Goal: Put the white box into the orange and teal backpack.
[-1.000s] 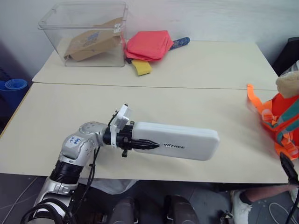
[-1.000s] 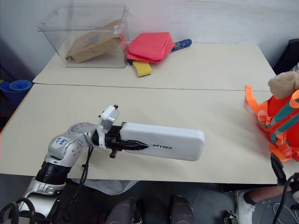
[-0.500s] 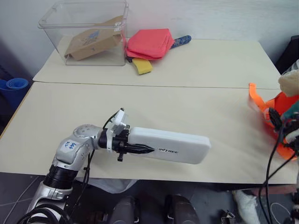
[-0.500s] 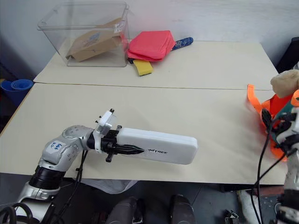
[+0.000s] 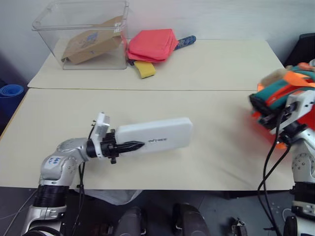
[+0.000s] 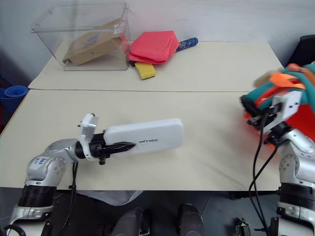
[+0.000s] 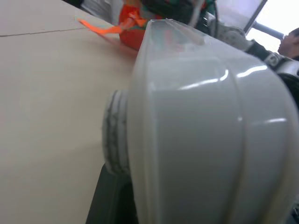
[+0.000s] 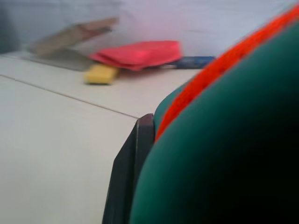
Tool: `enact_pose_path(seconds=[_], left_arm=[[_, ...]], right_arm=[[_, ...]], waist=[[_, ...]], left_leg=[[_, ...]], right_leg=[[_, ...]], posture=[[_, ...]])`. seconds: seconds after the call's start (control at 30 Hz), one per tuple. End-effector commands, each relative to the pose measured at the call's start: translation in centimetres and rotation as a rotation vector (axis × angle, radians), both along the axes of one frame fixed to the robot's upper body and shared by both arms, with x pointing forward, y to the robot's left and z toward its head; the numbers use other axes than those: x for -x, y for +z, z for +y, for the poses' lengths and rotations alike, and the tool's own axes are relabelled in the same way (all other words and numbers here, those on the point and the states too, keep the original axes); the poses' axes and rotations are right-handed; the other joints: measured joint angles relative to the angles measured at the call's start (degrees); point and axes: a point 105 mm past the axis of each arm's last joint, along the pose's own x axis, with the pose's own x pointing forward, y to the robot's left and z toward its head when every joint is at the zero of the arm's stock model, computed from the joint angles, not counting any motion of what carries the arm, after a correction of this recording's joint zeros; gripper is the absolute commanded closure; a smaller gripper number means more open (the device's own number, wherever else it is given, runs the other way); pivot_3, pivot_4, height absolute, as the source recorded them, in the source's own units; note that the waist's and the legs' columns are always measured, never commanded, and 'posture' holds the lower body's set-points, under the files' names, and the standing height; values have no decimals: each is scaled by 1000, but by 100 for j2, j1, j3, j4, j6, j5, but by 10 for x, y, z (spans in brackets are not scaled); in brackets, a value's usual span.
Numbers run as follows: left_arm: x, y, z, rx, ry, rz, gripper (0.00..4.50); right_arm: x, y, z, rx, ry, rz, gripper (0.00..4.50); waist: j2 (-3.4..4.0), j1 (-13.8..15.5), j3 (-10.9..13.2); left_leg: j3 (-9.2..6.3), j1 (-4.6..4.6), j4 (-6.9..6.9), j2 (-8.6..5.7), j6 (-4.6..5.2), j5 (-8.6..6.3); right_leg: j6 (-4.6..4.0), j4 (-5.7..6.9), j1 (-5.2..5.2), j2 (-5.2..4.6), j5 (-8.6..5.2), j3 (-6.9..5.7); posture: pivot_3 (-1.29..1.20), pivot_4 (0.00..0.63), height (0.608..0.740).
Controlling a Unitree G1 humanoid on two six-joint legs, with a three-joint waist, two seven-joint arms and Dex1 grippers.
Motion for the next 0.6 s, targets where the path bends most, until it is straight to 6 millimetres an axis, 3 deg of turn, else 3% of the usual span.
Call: enact_pose_path(seconds=[0.03,0.1,0.17,0.3,0.43,0.6], left_arm=[[2,14,23,6,55,-50,3290],[8,20,35,-10,44,-36,3290],[13,27,42,-17,25,-15,3290],[16,61,53,32,29,-69,3290],[19,88,44,37,-18,-158,3290],[25,96,19,22,-133,-214,3290]], right_arm=[[65,16,73,-57,468,93,4467],[97,13,89,-61,625,188,4467],[116,11,95,-36,703,245,4467],[140,5,85,24,788,395,4467],[123,2,61,97,684,414,4467],[106,-1,59,126,635,371,4467]], waist=[[5,-8,3],[4,16,5],[-7,23,5],[-19,127,13],[-42,241,15],[-42,290,14]], left_leg=[[-2,-1,-1,4,-4,-3],[-4,-6,-1,2,-2,-5],[-14,-10,2,1,3,-14],[-17,-13,7,-14,20,-27],[-23,-18,15,-21,27,-31],[-19,-18,14,-26,27,-33]], right_leg=[[-1,-2,0,3,0,-1],[-1,-7,-1,1,0,-4],[-2,-21,2,-3,0,-8],[1,-41,4,-27,2,-8],[8,-49,9,-32,8,-12],[11,-50,8,-31,10,-13]], posture=[[0,150,740],[0,150,740],[0,150,740],[0,150,740],[0,150,740],[0,150,740]])
